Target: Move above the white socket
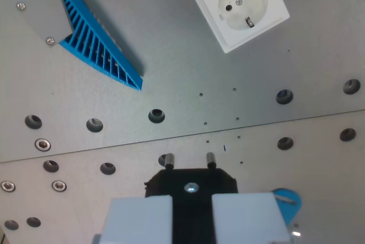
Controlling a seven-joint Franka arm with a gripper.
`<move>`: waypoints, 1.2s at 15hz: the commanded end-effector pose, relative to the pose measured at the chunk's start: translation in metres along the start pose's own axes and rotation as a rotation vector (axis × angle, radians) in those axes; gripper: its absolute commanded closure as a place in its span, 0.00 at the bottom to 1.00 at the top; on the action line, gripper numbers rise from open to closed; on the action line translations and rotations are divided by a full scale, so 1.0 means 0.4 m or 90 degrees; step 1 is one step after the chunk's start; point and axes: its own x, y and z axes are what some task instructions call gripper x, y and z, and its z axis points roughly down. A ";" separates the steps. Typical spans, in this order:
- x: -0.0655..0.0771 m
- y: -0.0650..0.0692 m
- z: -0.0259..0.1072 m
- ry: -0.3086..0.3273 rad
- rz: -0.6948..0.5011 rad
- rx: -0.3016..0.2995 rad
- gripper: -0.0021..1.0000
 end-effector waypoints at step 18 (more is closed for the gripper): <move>0.010 0.011 0.032 0.011 -0.058 0.001 1.00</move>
